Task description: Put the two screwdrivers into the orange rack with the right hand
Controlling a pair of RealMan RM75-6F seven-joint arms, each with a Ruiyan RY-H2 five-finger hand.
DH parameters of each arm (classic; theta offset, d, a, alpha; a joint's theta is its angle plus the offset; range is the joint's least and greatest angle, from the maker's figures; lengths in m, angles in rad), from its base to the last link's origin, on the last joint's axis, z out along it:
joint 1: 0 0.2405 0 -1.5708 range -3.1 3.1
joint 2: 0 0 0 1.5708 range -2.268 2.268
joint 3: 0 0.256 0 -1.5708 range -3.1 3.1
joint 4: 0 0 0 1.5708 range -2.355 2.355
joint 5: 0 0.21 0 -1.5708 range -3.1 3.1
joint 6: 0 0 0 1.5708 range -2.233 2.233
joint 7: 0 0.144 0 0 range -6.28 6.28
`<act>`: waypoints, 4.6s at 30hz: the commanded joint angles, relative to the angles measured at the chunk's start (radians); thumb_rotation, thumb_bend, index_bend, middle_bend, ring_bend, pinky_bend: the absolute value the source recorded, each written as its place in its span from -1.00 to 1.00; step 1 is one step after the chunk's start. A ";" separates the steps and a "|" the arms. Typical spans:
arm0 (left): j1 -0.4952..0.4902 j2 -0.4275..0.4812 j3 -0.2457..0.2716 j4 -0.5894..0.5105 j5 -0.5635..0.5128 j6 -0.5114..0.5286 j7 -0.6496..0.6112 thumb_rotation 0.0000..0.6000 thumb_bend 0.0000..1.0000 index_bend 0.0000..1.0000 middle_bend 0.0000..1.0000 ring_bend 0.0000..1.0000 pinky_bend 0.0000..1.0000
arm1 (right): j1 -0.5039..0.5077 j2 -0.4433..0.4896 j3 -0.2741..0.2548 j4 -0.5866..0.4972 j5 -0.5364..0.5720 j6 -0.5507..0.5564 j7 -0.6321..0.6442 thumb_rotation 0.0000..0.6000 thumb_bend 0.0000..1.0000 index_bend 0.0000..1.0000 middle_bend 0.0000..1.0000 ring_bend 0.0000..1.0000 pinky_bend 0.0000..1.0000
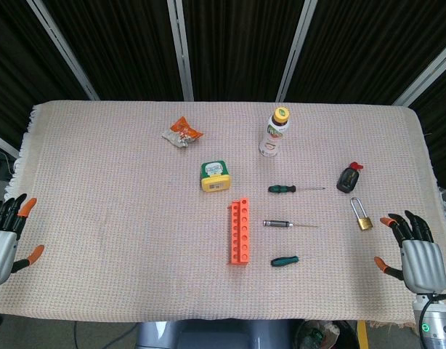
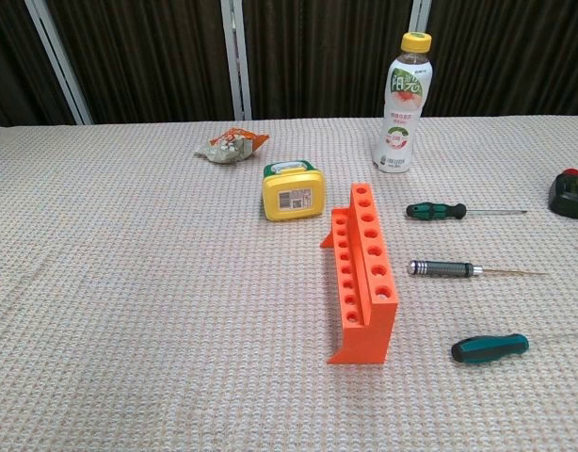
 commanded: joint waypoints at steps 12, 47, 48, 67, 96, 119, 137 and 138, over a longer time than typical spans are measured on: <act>0.033 0.005 0.017 0.003 0.021 0.041 -0.019 1.00 -0.52 -0.85 -1.00 -1.00 -1.00 | 0.001 0.000 -0.010 0.013 -0.024 -0.001 0.031 1.00 -0.74 -0.52 -0.65 -0.82 -0.76; -0.004 0.039 0.004 0.013 0.045 0.001 -0.029 1.00 -0.52 -0.82 -1.00 -1.00 -1.00 | 0.318 -0.007 0.090 -0.106 0.013 -0.349 -0.378 1.00 -0.52 -0.20 -0.53 -0.89 -1.00; -0.006 0.040 0.002 0.014 0.043 -0.001 -0.030 1.00 -0.52 -0.82 -1.00 -1.00 -1.00 | 0.346 -0.019 0.090 -0.109 0.024 -0.392 -0.407 1.00 -0.51 -0.20 -0.53 -0.90 -1.00; -0.020 0.041 -0.002 0.041 0.017 -0.030 -0.062 1.00 -0.52 -0.81 -1.00 -1.00 -1.00 | 0.595 -0.230 0.114 -0.031 0.418 -0.612 -0.645 1.00 -0.35 -0.18 -0.58 -1.00 -1.00; -0.020 0.043 -0.001 0.053 0.004 -0.034 -0.074 1.00 -0.52 -0.82 -1.00 -1.00 -1.00 | 0.780 -0.326 0.046 0.103 0.776 -0.683 -0.615 1.00 -0.34 -0.18 -0.72 -1.00 -1.00; -0.023 0.035 -0.003 0.070 0.005 -0.032 -0.091 1.00 -0.53 -0.80 -1.00 -1.00 -1.00 | 0.754 -0.328 -0.050 0.056 0.659 -0.550 -0.581 1.00 -0.34 -0.09 -0.72 -1.00 -1.00; -0.021 0.030 -0.004 0.092 -0.006 -0.035 -0.109 1.00 -0.52 -0.80 -1.00 -1.00 -1.00 | 0.741 -0.421 -0.074 0.143 0.601 -0.487 -0.655 1.00 -0.35 -0.08 -0.71 -1.00 -1.00; -0.022 0.029 -0.004 0.094 -0.007 -0.036 -0.110 1.00 -0.52 -0.80 -1.00 -1.00 -1.00 | 0.741 -0.425 -0.073 0.148 0.602 -0.490 -0.657 1.00 -0.36 -0.08 -0.71 -1.00 -1.00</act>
